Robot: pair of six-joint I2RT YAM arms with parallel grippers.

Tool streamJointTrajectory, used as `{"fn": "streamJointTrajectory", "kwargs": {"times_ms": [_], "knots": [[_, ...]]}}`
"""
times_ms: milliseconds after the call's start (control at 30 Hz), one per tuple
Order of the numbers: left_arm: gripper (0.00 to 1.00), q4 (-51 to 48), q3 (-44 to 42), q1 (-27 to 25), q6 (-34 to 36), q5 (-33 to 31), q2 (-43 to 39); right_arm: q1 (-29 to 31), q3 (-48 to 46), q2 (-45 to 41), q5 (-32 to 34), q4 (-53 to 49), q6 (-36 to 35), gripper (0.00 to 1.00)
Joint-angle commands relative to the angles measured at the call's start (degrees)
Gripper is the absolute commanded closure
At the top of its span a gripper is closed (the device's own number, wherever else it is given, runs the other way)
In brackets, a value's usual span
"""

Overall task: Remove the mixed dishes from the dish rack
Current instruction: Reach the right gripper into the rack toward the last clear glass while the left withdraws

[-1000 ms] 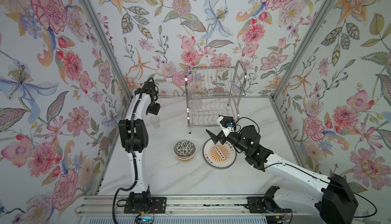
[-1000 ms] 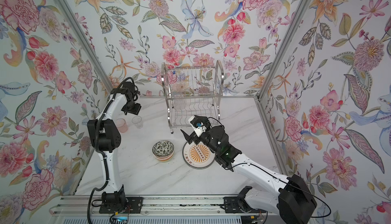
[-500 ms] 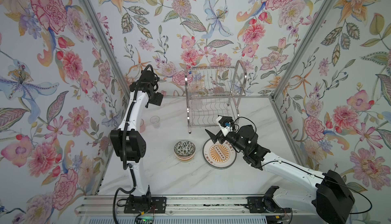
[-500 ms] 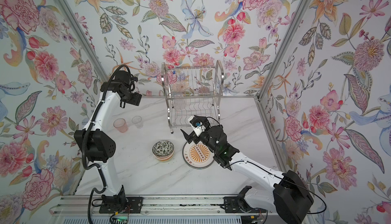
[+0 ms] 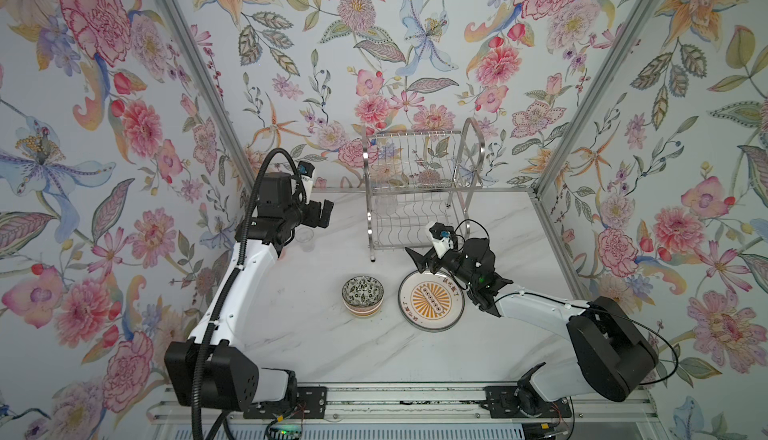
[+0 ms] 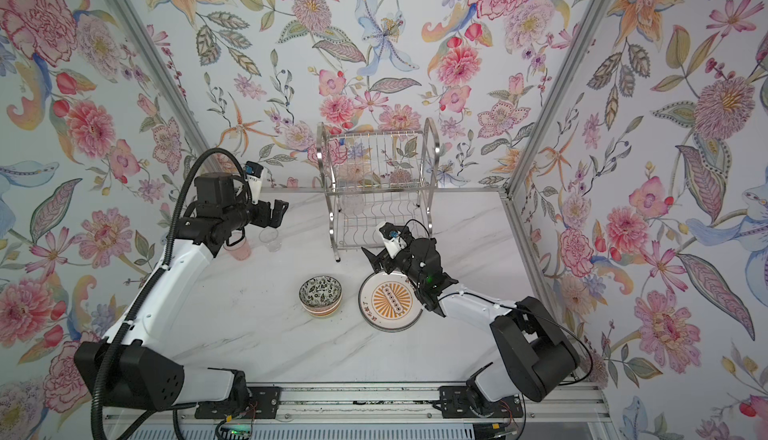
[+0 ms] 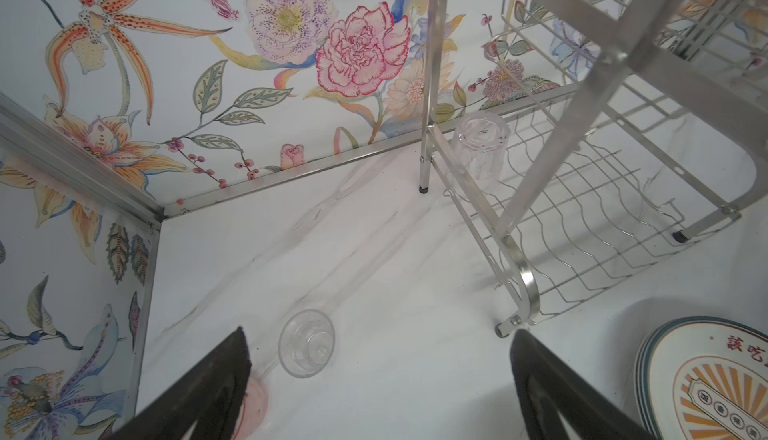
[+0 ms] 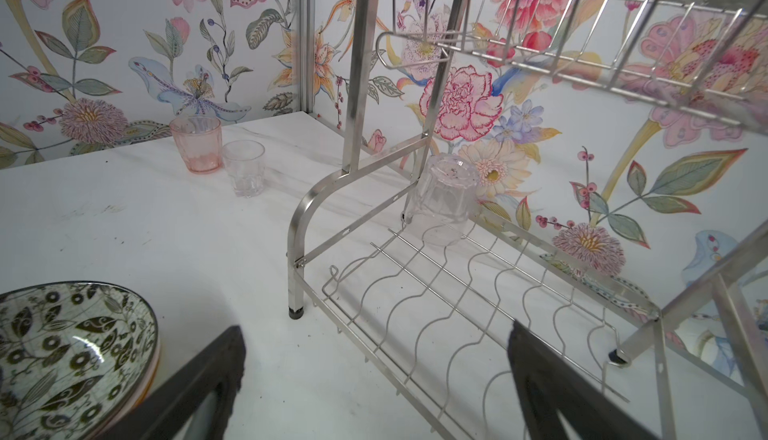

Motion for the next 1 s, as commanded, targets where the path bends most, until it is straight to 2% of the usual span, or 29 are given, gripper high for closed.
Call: {"fn": "streamJointTrajectory", "kwargs": {"times_ms": [0, 200, 433, 733, 967], "knots": [[0.01, 13.59, -8.70, -0.52, -0.96, 5.14, -6.56, -0.90, 3.39, 3.82, -4.04, 4.98, 1.01, 0.01], [0.01, 21.29, -23.36, -0.88, 1.99, 8.70, -16.66, -2.53, 9.21, 12.99, -8.51, 7.69, 1.32, 0.01], [0.01, 28.19, -35.01, -1.39, 0.29, 11.43, -24.56, -3.25, 18.35, 22.55, -10.39, 6.54, 0.44, 0.01], [0.01, 27.89, -39.83, -2.30, 0.74, 9.98, -27.09, -4.75, 28.30, 34.18, -10.05, 10.22, 0.35, 0.01], [0.01, 25.81, -40.66, -3.16, 1.78, 9.06, -29.05, -6.07, 38.56, 42.83, -10.87, 8.27, 0.44, 0.01]]}}
